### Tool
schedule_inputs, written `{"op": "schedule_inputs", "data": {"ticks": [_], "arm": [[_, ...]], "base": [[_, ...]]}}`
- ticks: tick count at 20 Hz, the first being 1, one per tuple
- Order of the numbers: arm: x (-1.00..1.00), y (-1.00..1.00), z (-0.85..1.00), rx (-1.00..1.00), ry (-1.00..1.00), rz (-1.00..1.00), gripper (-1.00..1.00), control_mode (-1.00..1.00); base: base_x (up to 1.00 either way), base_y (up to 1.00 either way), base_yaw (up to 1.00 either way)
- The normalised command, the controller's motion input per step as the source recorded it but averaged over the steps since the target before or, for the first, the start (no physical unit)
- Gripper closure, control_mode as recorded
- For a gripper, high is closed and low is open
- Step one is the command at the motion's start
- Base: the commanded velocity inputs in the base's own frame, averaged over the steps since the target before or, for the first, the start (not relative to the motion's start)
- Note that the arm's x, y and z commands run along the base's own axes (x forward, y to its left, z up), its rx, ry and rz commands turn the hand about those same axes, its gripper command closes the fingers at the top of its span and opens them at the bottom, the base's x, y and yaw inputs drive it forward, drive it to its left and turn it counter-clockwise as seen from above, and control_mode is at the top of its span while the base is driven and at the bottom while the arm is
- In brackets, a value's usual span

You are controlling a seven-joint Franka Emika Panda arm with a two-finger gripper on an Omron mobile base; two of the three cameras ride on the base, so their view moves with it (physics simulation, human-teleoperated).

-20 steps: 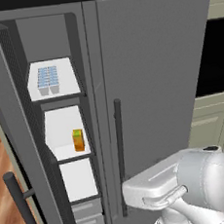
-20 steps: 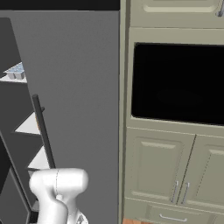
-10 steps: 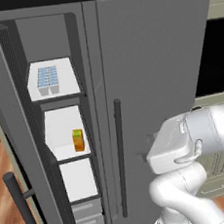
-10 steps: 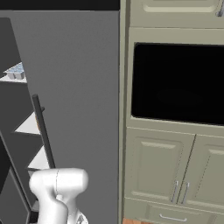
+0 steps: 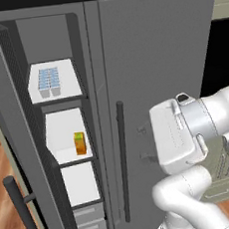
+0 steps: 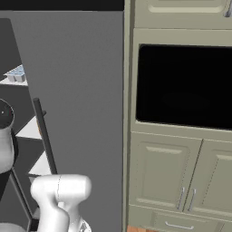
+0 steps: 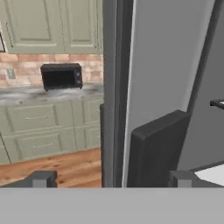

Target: Open the freezer door, pick up the ice cube tray from the freezer, and place it on the dining counter.

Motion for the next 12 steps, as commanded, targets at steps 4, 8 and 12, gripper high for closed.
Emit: {"op": "schedule_inputs", "data": {"ticks": [4, 8, 12], "arm": [[0.56, 0.18, -0.51, 0.0, -0.22, 0.2, -1.0, -1.0], [0.63, 0.36, -0.57, 0.0, -0.21, 0.16, -1.0, -1.0], [0.6, 0.56, -0.54, 0.0, -0.16, 0.08, -1.0, -1.0]], "base": [[0.0, 0.0, 0.0], [0.0, 0.0, 0.0], [0.0, 0.0, 0.0]]}}
